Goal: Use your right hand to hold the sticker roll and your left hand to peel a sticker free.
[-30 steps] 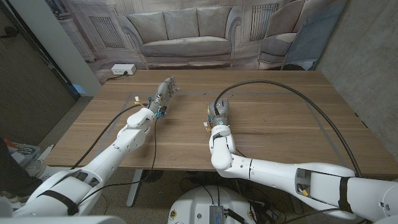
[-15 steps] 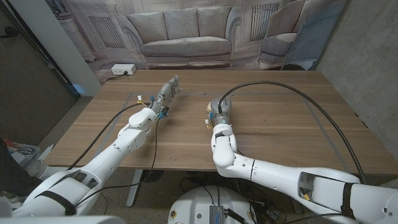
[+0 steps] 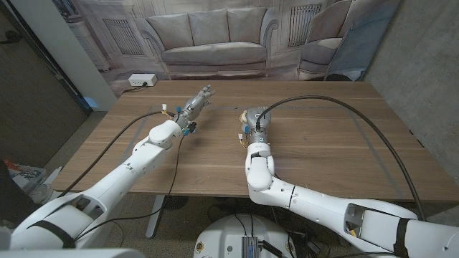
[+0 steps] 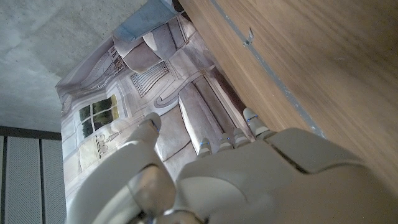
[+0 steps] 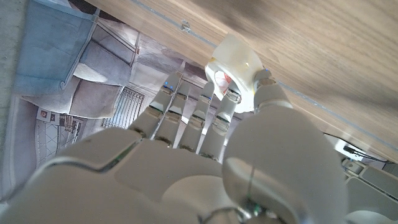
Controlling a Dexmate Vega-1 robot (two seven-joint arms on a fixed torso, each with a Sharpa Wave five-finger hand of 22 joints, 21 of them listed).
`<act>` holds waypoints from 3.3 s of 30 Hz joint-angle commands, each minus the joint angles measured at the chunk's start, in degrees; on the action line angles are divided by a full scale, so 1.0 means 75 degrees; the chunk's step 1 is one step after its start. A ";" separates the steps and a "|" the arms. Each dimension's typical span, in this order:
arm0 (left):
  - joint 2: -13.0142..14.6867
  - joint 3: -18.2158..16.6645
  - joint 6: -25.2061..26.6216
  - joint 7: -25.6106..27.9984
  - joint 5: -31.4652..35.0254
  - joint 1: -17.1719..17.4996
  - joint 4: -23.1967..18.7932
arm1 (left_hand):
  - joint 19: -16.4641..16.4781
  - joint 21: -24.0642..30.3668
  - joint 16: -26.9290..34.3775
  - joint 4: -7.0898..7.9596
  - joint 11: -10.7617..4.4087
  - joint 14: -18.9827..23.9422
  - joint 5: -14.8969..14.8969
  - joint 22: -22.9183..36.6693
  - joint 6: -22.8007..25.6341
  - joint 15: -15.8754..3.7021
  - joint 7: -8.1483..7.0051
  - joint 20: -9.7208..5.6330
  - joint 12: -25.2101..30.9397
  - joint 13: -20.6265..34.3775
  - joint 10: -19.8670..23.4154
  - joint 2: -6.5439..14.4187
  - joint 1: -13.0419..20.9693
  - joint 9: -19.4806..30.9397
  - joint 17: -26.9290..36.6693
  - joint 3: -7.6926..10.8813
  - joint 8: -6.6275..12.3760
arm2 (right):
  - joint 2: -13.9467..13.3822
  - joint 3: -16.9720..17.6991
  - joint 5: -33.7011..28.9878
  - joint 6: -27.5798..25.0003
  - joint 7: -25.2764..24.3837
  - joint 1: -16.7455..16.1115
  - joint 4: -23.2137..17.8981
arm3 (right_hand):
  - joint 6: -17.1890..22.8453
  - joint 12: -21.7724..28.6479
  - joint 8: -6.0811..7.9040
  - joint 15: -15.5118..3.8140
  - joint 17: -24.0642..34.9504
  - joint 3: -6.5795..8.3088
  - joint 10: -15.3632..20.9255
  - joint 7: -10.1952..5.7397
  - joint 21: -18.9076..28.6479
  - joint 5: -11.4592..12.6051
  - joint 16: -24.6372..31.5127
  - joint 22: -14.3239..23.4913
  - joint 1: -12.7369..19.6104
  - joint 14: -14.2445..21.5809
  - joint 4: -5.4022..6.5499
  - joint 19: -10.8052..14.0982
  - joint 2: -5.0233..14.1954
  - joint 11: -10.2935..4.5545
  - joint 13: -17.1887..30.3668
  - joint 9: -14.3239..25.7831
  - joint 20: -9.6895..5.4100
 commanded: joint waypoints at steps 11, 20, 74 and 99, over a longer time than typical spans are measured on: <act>0.0967 0.0503 0.0759 0.0631 0.2496 -0.0151 -0.1713 | -0.0812 -0.0108 0.0092 -0.0556 -0.0206 -0.0717 0.0068 0.0040 0.1136 0.0373 -0.0281 0.0491 0.0061 0.0019 -0.0278 -0.0146 0.1009 0.0046 0.0029 0.0061 0.0309 | 0.0046 0.0268 0.0367 0.0083 -0.0874 -0.0118 -0.0048 | 0.0384 0.0021 0.0129 -0.1107 0.0008 0.0126 0.0141 0.0115 0.0053 0.0007 -0.0041 0.0040 0.0182 0.0079 0.0073 -0.0009 0.0151 -0.0031 0.0021 -0.0003 -0.0023; 0.1018 0.0656 0.0886 0.0798 0.3330 -0.0256 -0.1951 | -0.0607 -0.0155 0.0092 -0.0671 -0.0222 -0.0609 0.0139 0.0015 0.1555 0.0424 -0.0526 0.0511 0.0084 0.0015 -0.0137 -0.0455 0.1492 0.0062 0.0035 0.0002 0.0434 | 0.0078 0.0442 0.0536 0.0162 -0.1181 -0.0203 -0.0089 | 0.0406 0.0015 0.0138 -0.1105 0.0006 0.0131 0.0178 0.0129 0.0051 -0.0007 -0.0051 0.0040 0.0181 0.0082 0.0073 -0.0018 0.0142 -0.0037 0.0019 -0.0017 -0.0024; -0.0552 0.0518 -0.0102 0.2198 0.2847 0.0393 -0.0719 | 0.0691 -0.0255 0.0240 -0.0381 -0.0951 0.0975 0.0161 0.0088 0.5189 -0.0343 -0.0751 0.0224 0.0383 -0.0010 0.1916 -0.0747 0.3319 0.0011 0.0023 -0.0731 0.1072 | -0.1672 0.0512 0.0697 0.0295 0.1834 0.0550 -0.2555 | 0.0456 -0.0074 0.0192 -0.0904 0.0009 0.0193 0.0280 0.0190 -0.0012 -0.0022 -0.0122 0.0035 0.0200 -0.0267 0.0074 -0.0179 0.0131 -0.0079 0.0019 -0.0028 0.0030; -0.0571 0.0775 0.0291 0.2535 0.3497 0.0215 -0.1159 | 0.0871 -0.0286 0.0175 -0.0489 -0.1038 0.1300 0.0155 0.0105 0.6008 -0.0361 -0.0533 0.0291 0.0252 0.0011 0.2241 -0.0914 0.3863 0.0052 0.0032 -0.1065 0.1046 | -0.1780 0.0558 0.0771 0.0463 0.1647 0.0454 -0.2706 | 0.0467 -0.0096 0.0204 -0.0909 0.0005 0.0216 0.0311 0.0208 -0.0019 -0.0041 -0.0110 0.0035 0.0201 -0.0271 0.0070 -0.0196 0.0117 -0.0118 0.0021 -0.0034 0.0051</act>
